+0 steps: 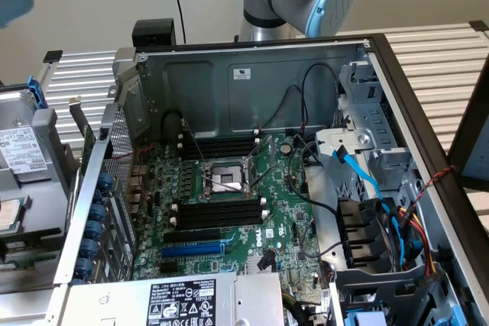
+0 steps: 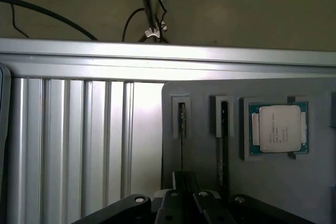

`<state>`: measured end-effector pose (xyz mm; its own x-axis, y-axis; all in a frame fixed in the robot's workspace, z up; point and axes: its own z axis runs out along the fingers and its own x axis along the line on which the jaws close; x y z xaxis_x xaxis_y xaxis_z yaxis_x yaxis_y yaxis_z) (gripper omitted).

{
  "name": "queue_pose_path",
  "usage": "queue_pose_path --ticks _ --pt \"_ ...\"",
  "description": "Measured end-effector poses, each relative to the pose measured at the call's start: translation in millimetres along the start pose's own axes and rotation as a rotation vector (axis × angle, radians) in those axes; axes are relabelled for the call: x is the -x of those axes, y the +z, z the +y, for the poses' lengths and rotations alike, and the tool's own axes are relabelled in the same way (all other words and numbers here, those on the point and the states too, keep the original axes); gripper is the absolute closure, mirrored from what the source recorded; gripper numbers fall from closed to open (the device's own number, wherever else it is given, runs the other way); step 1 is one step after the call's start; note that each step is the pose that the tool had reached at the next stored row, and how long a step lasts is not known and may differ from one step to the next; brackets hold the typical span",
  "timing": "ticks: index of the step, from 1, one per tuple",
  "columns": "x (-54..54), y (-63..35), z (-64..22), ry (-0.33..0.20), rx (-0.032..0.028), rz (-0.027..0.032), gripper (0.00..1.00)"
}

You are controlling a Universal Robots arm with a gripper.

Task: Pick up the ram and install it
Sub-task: 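Reach for the ram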

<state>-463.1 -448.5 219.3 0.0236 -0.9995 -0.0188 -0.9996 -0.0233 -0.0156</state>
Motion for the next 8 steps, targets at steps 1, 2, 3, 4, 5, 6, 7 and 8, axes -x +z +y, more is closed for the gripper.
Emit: queue_pose_path --ticks 1,2,3,4,5,6,7,8 --pt "0.0 0.0 0.0 0.000 0.0000 0.0000 0.87" --pt "0.0 0.1 0.0 0.000 0.0000 0.0000 0.80" --pt "0.0 0.1 0.0 0.000 0.0000 0.0000 0.80" --pt "0.0 0.1 0.0 0.000 0.0000 0.0000 0.80" --pt "0.0 0.1 0.0 0.000 0.0001 0.0000 0.80" --pt "0.0 -1.5 0.1 0.000 0.0002 0.0001 0.80" --pt "0.1 -5.7 0.1 0.000 0.0000 0.0007 0.80" --pt "0.2 -10.1 0.0 0.000 0.0000 0.0015 0.80"
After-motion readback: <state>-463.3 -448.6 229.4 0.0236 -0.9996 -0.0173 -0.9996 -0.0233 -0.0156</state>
